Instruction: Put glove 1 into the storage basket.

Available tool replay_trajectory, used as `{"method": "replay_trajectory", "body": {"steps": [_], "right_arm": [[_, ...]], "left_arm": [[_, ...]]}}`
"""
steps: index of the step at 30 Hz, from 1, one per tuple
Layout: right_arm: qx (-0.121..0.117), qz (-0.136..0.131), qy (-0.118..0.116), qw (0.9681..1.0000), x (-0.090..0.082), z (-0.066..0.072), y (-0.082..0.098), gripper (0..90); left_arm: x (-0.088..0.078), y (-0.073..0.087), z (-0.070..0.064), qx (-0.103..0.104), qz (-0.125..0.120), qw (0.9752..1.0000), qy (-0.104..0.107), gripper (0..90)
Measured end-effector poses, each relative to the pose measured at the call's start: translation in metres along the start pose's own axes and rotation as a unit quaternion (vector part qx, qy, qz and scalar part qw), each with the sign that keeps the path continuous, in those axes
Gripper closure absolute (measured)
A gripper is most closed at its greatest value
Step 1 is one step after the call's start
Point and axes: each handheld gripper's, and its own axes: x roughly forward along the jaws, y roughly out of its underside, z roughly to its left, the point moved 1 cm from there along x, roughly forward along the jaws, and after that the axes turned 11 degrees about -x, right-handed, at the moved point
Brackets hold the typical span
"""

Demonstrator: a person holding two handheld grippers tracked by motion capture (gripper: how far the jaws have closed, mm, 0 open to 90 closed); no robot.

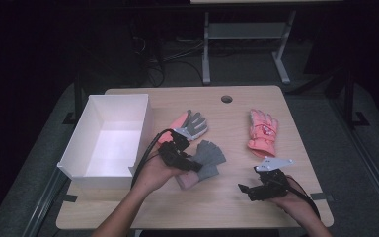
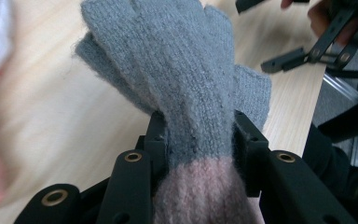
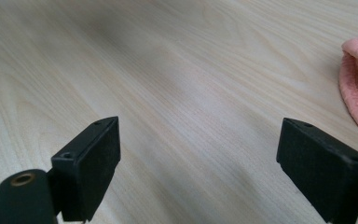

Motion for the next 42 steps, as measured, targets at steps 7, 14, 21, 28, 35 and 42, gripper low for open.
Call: {"method": "replay_trajectory", "body": {"steps": [7,14,21,28,35,42], "right_arm": [[0.004,0.0,0.004,1.0,0.001,-0.002,0.002,13.1],[0.005,0.003,0.004,1.0,0.001,-0.003,0.002,13.1],[0.006,0.005,0.004,1.0,0.002,-0.003,0.003,13.1],[0.006,0.005,0.005,1.0,0.003,-0.003,0.003,13.1],[0.007,0.004,0.007,0.9999,0.003,-0.003,0.003,13.1],[0.007,0.002,0.006,1.0,0.003,-0.003,0.003,13.1]], "left_arm": [[-0.039,-0.01,0.008,-0.011,-0.027,0.9994,-0.018,64.0],[-0.078,-0.015,0.023,-0.025,-0.053,0.9978,-0.032,63.9],[-0.114,-0.013,0.038,-0.036,-0.076,0.9941,-0.068,64.1],[-0.146,-0.004,0.062,-0.061,-0.107,0.9872,-0.102,64.2],[-0.171,0.012,0.09,-0.093,-0.135,0.9781,-0.129,64.3],[-0.178,0.029,0.119,-0.131,-0.139,0.9678,-0.164,64.3]]}}
